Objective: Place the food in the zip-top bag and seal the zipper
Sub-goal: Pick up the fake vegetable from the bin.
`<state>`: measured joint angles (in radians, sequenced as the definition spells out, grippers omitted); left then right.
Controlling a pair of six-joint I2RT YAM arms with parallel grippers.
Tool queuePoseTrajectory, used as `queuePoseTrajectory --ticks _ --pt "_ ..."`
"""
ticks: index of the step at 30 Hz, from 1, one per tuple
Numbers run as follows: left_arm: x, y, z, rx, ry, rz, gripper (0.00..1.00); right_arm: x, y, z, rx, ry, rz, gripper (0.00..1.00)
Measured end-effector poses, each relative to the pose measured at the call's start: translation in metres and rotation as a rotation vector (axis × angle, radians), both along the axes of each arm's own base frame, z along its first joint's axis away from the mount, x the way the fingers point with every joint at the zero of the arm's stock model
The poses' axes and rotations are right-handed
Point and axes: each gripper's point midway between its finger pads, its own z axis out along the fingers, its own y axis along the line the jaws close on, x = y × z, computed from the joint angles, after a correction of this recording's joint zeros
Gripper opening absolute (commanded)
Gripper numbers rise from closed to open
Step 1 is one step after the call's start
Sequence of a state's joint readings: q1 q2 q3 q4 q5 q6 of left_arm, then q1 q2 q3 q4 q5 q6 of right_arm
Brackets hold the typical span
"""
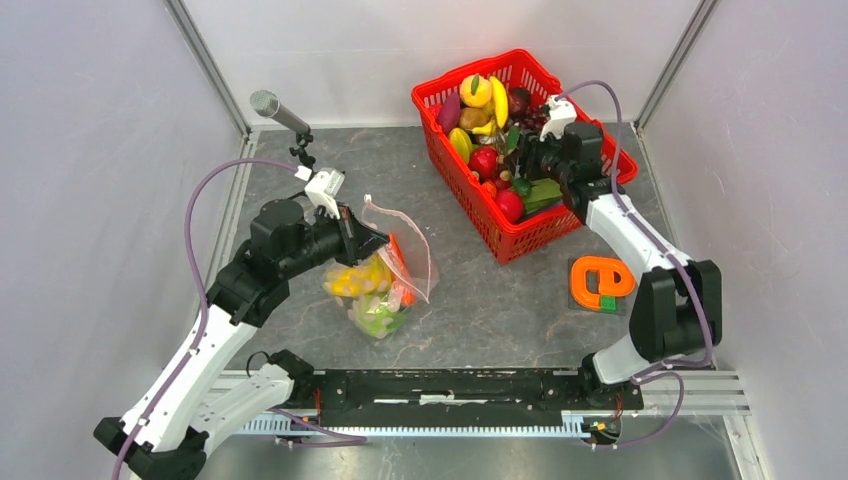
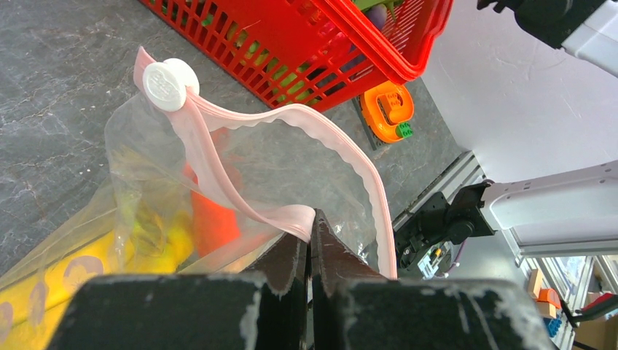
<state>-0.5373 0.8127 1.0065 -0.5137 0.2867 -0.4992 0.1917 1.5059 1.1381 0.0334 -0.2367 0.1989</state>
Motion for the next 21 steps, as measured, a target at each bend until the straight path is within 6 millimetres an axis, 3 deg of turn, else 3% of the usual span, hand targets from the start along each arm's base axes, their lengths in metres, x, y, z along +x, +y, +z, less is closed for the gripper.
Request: queuePoseTrajectory --ticks 3,7,13,21 --pt "0.0 -0.001 -0.001 0.0 0.002 -0.002 0.03 0.006 0.003 -0.016 -0.01 0.052 0.012 0.64" --pt "0.001 -0.001 -0.003 0.001 0.004 -0.002 0.03 0.001 0.001 -0.038 -0.036 0.13 0.014 0.6" --pt "0.001 -0.001 -0.004 0.002 0.005 -0.002 0.03 -0.006 -0.002 -0.037 -0.063 0.138 0.018 0.64" --pt "0.002 -0.001 -0.004 0.001 0.003 -0.002 0.03 -0.012 -0.011 -0.022 -0.115 0.109 0.009 0.3"
